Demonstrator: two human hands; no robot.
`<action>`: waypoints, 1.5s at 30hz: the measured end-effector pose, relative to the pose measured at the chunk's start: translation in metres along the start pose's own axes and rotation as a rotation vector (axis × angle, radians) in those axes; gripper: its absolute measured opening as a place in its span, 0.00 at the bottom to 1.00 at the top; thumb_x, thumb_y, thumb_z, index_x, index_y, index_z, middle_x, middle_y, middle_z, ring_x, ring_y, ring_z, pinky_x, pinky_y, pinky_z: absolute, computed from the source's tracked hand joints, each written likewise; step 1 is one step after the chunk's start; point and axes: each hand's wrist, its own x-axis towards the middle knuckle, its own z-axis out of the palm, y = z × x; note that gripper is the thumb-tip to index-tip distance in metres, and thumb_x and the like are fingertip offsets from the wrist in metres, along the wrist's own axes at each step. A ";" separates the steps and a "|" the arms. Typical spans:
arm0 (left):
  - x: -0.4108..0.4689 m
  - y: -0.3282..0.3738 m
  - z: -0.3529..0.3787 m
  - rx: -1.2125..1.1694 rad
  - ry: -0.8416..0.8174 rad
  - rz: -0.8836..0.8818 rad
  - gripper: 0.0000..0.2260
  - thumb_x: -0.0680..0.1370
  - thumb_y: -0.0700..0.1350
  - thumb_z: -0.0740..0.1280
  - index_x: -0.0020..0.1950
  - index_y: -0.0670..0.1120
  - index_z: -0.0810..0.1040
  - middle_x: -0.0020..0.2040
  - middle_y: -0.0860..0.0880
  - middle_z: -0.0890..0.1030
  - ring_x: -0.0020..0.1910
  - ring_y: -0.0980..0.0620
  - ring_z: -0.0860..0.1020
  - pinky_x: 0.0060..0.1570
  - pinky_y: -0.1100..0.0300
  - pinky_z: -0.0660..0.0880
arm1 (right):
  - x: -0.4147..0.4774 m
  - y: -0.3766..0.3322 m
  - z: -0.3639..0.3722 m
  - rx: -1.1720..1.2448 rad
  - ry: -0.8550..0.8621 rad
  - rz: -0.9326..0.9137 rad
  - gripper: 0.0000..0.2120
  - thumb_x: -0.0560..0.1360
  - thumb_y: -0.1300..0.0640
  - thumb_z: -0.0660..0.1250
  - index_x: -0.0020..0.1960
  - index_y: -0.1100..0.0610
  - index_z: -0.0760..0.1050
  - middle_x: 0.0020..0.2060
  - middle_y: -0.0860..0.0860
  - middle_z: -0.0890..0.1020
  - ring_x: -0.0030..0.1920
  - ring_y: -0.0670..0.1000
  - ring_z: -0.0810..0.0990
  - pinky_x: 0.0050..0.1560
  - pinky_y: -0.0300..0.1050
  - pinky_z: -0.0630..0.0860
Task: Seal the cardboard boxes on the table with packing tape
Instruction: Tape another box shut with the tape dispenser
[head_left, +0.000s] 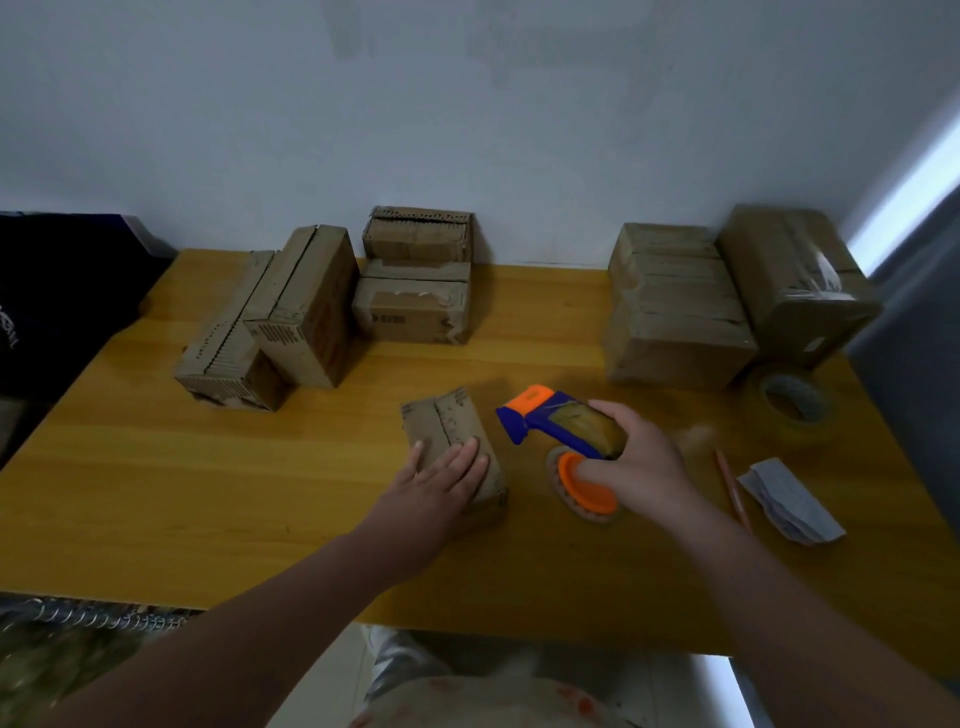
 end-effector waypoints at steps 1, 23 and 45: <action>0.001 0.000 -0.002 0.000 0.008 0.025 0.34 0.82 0.42 0.57 0.76 0.51 0.34 0.78 0.51 0.36 0.77 0.53 0.39 0.65 0.52 0.25 | -0.001 0.001 -0.002 0.010 0.001 -0.007 0.33 0.68 0.58 0.75 0.69 0.46 0.67 0.52 0.44 0.74 0.50 0.46 0.75 0.39 0.37 0.73; 0.016 0.010 -0.073 -1.610 0.145 -0.637 0.16 0.79 0.57 0.62 0.53 0.45 0.79 0.50 0.48 0.82 0.47 0.48 0.79 0.46 0.57 0.75 | -0.026 -0.011 -0.023 0.232 -0.101 -0.229 0.34 0.67 0.71 0.73 0.63 0.42 0.69 0.56 0.43 0.75 0.48 0.35 0.78 0.40 0.31 0.77; -0.006 -0.037 -0.047 -1.388 0.363 -0.798 0.07 0.75 0.45 0.72 0.42 0.42 0.81 0.39 0.47 0.81 0.45 0.50 0.77 0.50 0.52 0.70 | -0.043 -0.005 -0.033 -0.217 -0.242 -0.283 0.38 0.66 0.52 0.78 0.66 0.32 0.60 0.58 0.40 0.71 0.53 0.34 0.71 0.44 0.24 0.70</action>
